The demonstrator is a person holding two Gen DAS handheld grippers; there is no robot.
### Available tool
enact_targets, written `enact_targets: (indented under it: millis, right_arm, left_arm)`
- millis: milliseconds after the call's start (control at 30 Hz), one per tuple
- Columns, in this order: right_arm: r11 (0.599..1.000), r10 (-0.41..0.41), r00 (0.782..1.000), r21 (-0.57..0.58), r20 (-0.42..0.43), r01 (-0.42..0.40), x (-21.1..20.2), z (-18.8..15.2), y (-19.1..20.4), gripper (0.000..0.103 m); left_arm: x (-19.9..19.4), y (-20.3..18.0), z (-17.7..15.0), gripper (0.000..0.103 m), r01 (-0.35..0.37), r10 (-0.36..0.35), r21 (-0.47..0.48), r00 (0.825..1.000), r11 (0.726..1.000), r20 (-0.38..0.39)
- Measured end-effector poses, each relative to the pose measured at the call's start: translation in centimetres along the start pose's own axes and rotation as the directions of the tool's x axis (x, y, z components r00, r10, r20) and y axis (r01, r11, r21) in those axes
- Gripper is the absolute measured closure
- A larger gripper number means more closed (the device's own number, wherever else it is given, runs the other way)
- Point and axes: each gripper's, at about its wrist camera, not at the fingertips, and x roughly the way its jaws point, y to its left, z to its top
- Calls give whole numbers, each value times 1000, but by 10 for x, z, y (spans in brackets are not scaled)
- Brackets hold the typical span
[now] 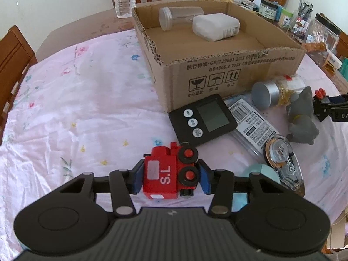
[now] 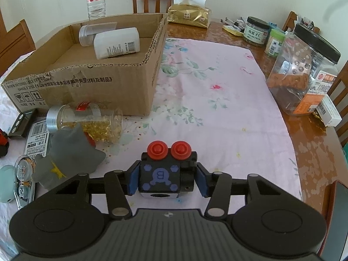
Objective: Organize rigid objects
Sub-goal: 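Carry the black toy car into the cardboard box and release with right tool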
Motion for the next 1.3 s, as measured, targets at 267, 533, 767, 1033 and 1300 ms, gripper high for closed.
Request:
enact_targets:
  millis: [267, 533, 767, 1033, 1300]
  right_arm:
    - [1000, 15, 1000, -3, -8, -15, -10, 2, -3, 47]
    - [998, 30, 999, -64, 13, -30, -40, 16, -2, 47]
    - [988, 99, 992, -126, 84, -88, -72, 54, 0, 47]
    - [969, 181, 970, -196, 164, -148, -74, 110, 15, 47]
    - [951, 226, 967, -244, 119, -192, -32, 139, 35, 47]
  left_arm:
    - [-9, 2, 4, 55, 14, -14, 27, 1000, 1000, -4]
    - [-27, 1, 10, 55, 36, -36, 41, 999, 999, 2]
    - [-47, 0, 23, 55, 63, -64, 55, 998, 996, 18]
    - [-66, 2, 41, 55, 46, -49, 45, 997, 998, 65]
    - [-79, 3, 59, 55, 8, -11, 21, 993, 1000, 118]
